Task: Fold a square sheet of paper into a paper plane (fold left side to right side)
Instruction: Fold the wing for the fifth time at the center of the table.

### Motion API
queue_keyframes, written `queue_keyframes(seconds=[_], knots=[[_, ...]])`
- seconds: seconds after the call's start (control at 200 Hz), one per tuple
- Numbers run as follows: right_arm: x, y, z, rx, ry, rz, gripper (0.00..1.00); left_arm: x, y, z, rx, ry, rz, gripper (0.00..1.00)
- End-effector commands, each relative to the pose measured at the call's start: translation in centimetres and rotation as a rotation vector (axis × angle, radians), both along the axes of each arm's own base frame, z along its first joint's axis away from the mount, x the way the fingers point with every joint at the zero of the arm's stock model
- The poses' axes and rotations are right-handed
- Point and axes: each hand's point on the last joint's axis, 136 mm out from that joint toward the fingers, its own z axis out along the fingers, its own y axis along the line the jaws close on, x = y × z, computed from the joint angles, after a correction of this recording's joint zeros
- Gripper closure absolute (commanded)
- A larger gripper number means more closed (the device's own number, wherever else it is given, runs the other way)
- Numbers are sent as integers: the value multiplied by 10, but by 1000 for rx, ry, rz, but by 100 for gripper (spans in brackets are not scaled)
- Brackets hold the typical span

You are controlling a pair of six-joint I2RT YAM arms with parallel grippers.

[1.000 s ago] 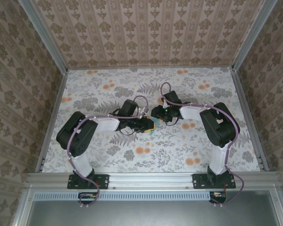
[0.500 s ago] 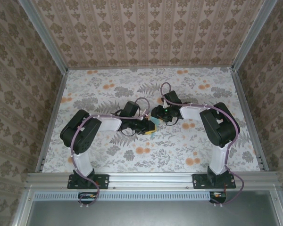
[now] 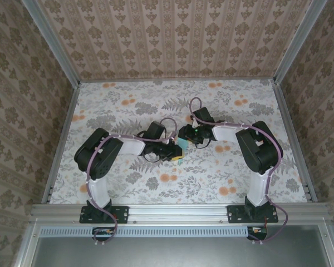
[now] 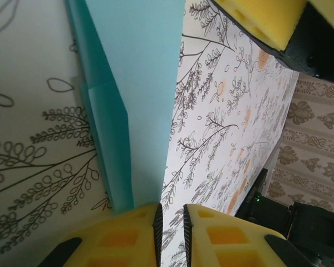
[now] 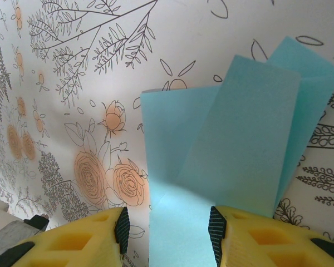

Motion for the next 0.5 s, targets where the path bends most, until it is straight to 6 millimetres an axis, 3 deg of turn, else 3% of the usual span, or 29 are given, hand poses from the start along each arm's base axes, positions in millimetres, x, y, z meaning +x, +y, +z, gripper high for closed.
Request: queue_keyframes(seconds=[0.0, 0.495], knots=[[-31, -22, -40, -120, 152, -20, 53, -12, 6, -18, 53, 63, 7, 80], [-25, -22, -29, -125, 124, -16, 53, -24, 19, -38, 145, 112, 21, 90]])
